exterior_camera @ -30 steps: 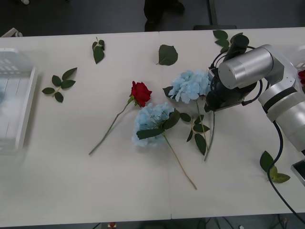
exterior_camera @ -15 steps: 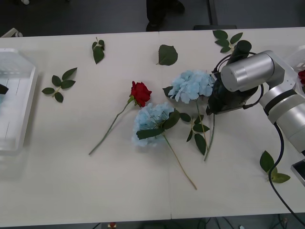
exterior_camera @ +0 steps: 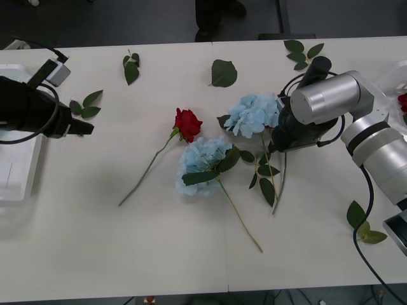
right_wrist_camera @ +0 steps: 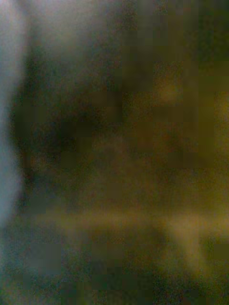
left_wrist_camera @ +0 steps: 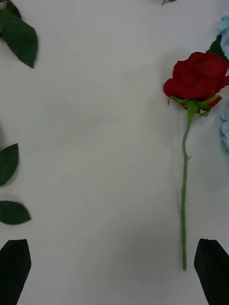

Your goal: Place the red flowers into the right box and the blue flowers into the left box. If a person shows an open palm, hand one flower to the person first, then continue sorting.

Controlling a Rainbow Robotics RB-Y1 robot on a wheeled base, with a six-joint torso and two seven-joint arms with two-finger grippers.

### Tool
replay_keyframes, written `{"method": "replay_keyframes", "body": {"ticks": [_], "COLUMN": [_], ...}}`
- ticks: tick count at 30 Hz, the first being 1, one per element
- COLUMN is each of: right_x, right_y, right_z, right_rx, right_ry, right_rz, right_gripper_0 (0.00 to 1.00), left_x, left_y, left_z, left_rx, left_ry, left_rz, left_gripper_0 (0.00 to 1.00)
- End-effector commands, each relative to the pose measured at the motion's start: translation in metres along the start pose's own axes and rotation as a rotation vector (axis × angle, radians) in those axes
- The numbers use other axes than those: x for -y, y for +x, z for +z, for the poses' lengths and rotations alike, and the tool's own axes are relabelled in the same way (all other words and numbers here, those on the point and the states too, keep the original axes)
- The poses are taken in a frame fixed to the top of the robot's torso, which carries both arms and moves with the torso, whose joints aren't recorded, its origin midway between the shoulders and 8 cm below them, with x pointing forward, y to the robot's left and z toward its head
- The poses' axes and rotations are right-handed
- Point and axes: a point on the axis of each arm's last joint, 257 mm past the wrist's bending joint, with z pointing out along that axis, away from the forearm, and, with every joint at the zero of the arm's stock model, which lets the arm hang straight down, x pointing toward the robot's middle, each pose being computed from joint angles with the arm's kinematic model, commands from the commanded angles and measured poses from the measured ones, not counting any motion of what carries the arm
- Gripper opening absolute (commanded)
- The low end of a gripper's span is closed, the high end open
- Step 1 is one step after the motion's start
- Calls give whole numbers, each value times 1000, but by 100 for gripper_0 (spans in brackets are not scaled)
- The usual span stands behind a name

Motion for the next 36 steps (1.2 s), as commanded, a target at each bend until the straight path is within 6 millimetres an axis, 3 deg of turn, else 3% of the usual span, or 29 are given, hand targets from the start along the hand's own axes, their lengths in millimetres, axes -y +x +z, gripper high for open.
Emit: {"method": "replay_keyframes", "body": {"ticks": [1,2,5,8,10,12,21,24,28,31,36], "right_x": [-22,-22,-25,-25,-24,-24,-23,-23,-8,21,96], "right_y": [-6,-6,-9,-9,-8,-8,-11,-16,-29,-43,-58], "right_z": [6,7,6,6,6,5,-1,-11,-38,-70,-123], "right_rx": [11,8,6,6,4,3,-3,-7,-20,-16,23], "right_ry": [-34,-34,-37,-38,-39,-43,-72,-87,-92,-82,-4], "right_rz": [40,43,48,46,50,57,79,89,91,76,53], "right_gripper_0": [96,95,79,50,22,1,0,0,0,0,0], "left_x": [48,53,69,81,87,91,114,118,120,123,129], "left_y": [-15,-16,-18,-18,-20,-22,-20,-18,-20,-18,-15], "left_z": [32,38,57,71,79,84,102,113,128,139,152], "left_rx": [29,26,11,-8,-21,-31,-54,-73,-76,-82,-100], "left_ry": [82,86,90,84,76,68,93,95,93,89,88], "left_rz": [42,50,77,110,135,161,190,199,203,211,222], "left_gripper_0": [100,100,100,100,100,100,100,100,100,100,100]}}
